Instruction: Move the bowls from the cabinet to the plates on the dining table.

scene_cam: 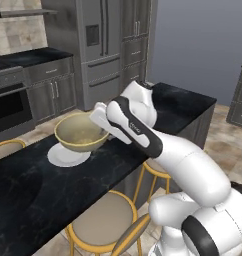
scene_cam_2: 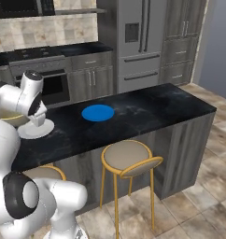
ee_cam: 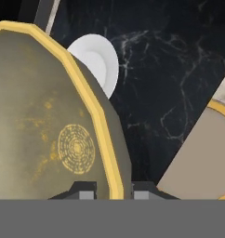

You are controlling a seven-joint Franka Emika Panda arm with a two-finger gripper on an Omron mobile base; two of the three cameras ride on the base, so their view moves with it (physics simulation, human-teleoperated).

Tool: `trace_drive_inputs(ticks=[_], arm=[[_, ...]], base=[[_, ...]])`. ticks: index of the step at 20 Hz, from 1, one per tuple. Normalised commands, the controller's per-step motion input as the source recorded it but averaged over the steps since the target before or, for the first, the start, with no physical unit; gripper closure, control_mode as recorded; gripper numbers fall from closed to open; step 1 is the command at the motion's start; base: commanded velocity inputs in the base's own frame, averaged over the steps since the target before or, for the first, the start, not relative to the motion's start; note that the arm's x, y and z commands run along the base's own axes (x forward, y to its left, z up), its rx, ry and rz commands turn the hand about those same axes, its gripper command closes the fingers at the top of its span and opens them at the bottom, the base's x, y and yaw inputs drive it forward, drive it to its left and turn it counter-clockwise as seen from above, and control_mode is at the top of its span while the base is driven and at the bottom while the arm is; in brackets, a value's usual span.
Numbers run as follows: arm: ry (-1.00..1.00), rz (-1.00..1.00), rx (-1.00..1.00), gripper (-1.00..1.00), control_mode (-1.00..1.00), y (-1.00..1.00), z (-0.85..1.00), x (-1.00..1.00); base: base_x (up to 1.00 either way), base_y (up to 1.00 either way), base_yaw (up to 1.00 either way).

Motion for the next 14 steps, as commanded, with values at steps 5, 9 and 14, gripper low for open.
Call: trace_drive_inputs(ticks=[5, 9, 14], arm=[[0.04, 0.00, -0.05, 1.00, -1.00, 0.16, -0.11, 0.27], [0.03, 0.00, 0.00, 1.00, -1.00, 0.05, -0.19, 0.20], [0.02, 0.00, 0.01, 1.00, -1.00, 0.00, -0.29, 0.17]], base=[[0.00, 0.00, 0.00], [0.00, 0.00, 0.00], [0.00, 0.00, 0.00]])
